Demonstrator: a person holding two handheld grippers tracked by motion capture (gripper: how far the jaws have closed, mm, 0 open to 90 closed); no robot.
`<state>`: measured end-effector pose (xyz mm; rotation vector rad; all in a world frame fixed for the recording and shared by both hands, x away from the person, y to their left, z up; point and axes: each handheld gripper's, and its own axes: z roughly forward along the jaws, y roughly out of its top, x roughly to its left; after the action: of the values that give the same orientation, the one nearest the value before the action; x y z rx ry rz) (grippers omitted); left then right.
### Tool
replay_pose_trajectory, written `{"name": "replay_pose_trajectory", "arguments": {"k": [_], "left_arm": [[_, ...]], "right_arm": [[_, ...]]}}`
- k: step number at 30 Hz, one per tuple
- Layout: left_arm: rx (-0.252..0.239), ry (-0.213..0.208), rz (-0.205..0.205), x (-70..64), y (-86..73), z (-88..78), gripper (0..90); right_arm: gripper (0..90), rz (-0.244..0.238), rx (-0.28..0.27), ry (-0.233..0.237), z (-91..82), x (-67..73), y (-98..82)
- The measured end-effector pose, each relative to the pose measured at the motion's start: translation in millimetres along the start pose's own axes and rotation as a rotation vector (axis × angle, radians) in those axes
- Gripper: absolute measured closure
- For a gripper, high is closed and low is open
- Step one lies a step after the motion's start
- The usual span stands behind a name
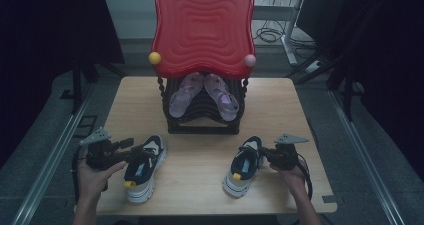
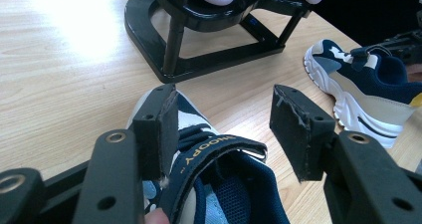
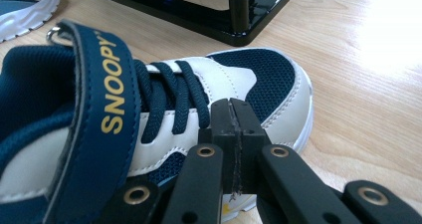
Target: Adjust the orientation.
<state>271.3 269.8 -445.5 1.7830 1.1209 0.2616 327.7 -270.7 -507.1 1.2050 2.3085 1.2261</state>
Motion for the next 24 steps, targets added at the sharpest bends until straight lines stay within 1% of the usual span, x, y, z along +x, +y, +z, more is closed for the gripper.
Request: {"name": "replay_pose_trajectory", "arguments": {"k": [10,15,18,20,22,24], "left_arm": [[0.003,0.001,0.003,-0.2,0.1,1.3,44.8],[0.002,0.002,0.004,0.0,0.1,0.5,44.8],[-0.003,0.002,0.002,0.6,-0.1,-1.1,44.8],[-0.005,0.003,0.000,1.5,-0.1,-2.1,44.8],[-0.007,0.005,-0.001,1.8,-0.1,-2.6,44.8],[-0.008,0.005,0.000,1.4,-0.1,-2.6,44.8]], "right_arm": [[90.0,-0.011,-0.012,0.014,10.3,-1.1,6.5],[90.0,-0.016,-0.025,0.012,10.3,-0.9,7.9],[90.0,-0.006,-0.052,-0.005,1.9,-3.1,8.0],[90.0,0.006,-0.060,-0.013,-2.6,-5.5,7.3],[90.0,0.025,-0.054,-0.027,-5.5,-10.3,5.2],[90.0,0.041,-0.043,-0.030,-5.2,-14.0,3.0]]}}
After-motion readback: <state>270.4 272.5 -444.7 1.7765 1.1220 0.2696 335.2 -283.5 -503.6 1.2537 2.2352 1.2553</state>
